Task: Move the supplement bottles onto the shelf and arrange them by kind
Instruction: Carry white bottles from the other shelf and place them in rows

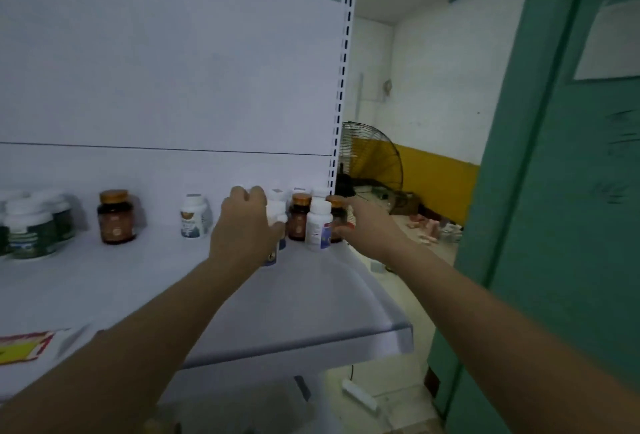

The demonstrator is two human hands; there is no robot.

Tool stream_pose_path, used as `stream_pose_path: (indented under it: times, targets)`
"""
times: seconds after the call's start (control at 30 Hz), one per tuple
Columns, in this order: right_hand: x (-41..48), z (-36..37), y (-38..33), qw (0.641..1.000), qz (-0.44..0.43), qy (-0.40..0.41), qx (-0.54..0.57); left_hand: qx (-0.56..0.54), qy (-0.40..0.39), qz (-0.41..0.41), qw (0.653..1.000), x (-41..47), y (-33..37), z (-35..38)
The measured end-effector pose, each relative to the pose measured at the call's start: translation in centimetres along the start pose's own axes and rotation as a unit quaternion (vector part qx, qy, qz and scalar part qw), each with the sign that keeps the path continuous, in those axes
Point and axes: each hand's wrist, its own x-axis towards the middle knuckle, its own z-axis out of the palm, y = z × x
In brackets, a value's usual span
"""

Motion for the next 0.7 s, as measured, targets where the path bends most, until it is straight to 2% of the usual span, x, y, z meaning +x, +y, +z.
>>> stream_pose_path:
  times: [0.07,0.2,0.33,0.47,0.53,0.6,0.63,0.7]
  targets:
    - [2.4,0.9,0.4,0.999,-0.029,0.004,0.02,-0.006,0.001,-0.048,0.999,0.3,-0.5,0.4]
    - [6.0,2.4,0.7,0.996,-0.084,-0.025,-0.012,0.0,-0.037,-0.153,0.988,0.7,-0.3,1.7]
    - [7.9,3.6,0.7,0.991,-0.117,-0.03,-0.063,-0.023,-0.054,-0.193,0.979,1.1,-0.2,3.0]
    - [8.7,4.5,1.1,0.984,-0.152,-0.009,-0.093,-0.117,-0.014,-0.212,0.97,1.2,0.3,3.3]
    - [8.6,4.3,1.3,0.988,-0.151,-0.017,-0.03,-0.205,-0.004,-0.227,0.952,1.0,0.1,3.3]
    - [8.2,3.8,1.5,0.985,-0.15,-0.014,0.083,-0.274,-0.002,-0.229,0.934,0.8,0.0,3.3]
    - [8.1,3.5,1.7,0.977,-0.13,-0.017,0.166,-0.31,0.0,-0.228,0.923,0.8,0.2,3.1]
    - [7.4,2.9,1.2,0.94,-0.072,-0.054,0.33,-0.404,0.014,-0.233,0.885,0.8,0.6,2.6]
